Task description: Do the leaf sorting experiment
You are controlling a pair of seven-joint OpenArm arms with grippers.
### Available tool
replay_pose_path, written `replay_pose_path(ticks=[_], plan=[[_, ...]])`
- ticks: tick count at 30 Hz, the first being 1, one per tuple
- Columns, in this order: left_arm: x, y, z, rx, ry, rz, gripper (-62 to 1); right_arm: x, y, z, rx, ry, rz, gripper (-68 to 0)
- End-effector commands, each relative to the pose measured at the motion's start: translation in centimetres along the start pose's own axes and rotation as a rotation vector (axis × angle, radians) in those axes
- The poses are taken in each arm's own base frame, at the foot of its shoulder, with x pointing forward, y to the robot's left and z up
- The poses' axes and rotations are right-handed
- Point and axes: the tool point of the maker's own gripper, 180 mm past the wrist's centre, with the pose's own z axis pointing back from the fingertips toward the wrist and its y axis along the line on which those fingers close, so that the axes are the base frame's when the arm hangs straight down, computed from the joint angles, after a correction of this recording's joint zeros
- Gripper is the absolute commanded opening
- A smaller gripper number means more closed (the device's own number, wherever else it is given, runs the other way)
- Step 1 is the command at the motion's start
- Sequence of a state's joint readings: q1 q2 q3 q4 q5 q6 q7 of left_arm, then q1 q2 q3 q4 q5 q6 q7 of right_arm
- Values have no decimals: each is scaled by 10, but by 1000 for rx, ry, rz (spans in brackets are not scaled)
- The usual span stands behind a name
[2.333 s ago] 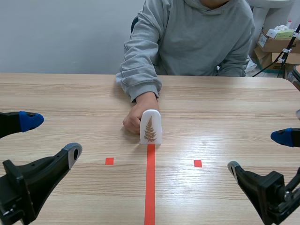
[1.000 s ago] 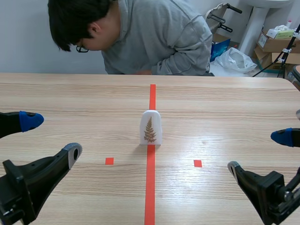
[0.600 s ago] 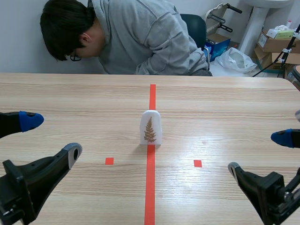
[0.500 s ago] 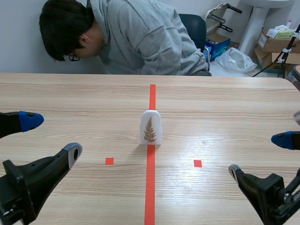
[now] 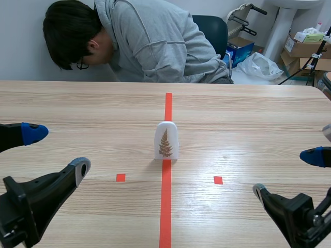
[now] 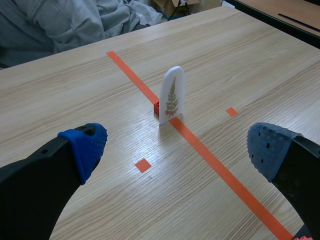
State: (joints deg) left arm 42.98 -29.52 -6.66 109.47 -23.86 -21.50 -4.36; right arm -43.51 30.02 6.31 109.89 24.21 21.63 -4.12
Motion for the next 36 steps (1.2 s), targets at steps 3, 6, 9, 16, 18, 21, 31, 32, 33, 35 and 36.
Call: replay_pose_path(ticks=[3,6,9,16,18,21,31,32,33,35,36], plan=[[8,-2,-1,-5,-29,4,-7,11,-5,0,-8,-35,15,-23],[8,-2,-1,-5,-28,4,-7,11,-4,-1,-13,-39,3,-23],[8,-2,-1,-5,-28,4,-7,9,-4,-1,-13,-28,3,-23],[7,-2,-1,-5,-23,4,-7,8,-19,-9,-49,44,74,-23],[7,-2,-1,-5,-21,4,-7,16,-28,-13,-65,39,108,-23],[7,-2,-1,-5,-20,4,-7,31,-39,-22,-65,16,168,-22],[7,-2,-1,-5,-21,4,-7,38,-51,-82,38,16,265,-22],[7,-2,-1,-5,-21,4,-7,39,-49,-90,58,9,268,-22],[7,-2,-1,-5,-21,4,-7,40,-46,-96,80,5,274,-22],[7,-2,-1,-5,-21,4,-7,42,-41,-111,111,2,277,-22],[7,-2,-1,-5,-21,4,-7,43,-37,-119,128,-1,277,-22]])
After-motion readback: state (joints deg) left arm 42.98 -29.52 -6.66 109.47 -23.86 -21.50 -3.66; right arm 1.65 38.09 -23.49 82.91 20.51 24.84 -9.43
